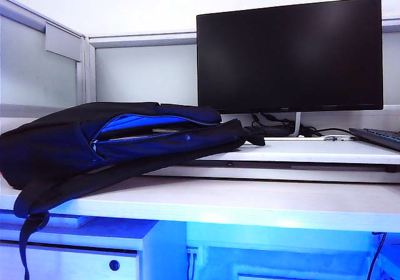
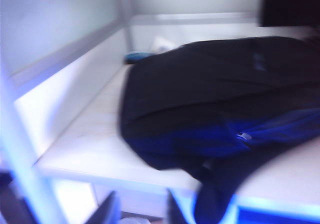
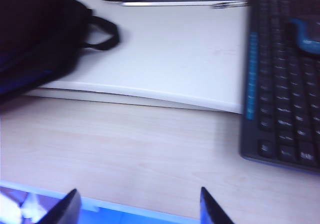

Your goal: Pick up the book on the desk and put it into the open backpack.

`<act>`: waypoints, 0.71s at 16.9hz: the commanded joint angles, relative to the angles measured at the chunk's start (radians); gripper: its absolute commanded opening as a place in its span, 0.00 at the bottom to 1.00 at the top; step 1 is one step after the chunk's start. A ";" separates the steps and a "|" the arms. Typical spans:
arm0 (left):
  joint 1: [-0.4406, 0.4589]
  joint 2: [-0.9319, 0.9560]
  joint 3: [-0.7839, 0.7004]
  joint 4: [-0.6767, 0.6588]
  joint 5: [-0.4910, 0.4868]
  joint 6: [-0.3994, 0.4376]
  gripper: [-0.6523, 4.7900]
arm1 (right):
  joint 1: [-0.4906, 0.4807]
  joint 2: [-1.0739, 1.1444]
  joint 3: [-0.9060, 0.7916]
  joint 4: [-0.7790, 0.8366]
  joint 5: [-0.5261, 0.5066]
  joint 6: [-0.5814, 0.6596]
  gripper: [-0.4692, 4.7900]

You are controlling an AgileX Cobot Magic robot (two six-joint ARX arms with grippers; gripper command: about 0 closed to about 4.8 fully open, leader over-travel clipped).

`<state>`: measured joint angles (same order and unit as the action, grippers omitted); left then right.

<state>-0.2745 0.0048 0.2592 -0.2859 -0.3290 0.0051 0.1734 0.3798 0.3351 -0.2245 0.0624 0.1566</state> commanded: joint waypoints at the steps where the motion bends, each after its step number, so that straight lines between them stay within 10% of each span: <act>1: 0.085 -0.001 -0.027 0.065 -0.019 -0.025 0.38 | 0.001 0.002 -0.031 0.075 0.014 0.001 0.67; 6: 0.348 -0.001 -0.048 0.063 0.169 -0.111 0.32 | -0.031 0.001 -0.122 0.118 0.021 0.060 0.64; 12: 0.414 -0.001 -0.056 0.060 0.309 -0.137 0.32 | -0.031 -0.027 -0.219 0.207 -0.007 0.060 0.23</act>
<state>0.1383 0.0040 0.2012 -0.2398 -0.0479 -0.1287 0.1417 0.3676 0.1158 -0.0643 0.0765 0.2146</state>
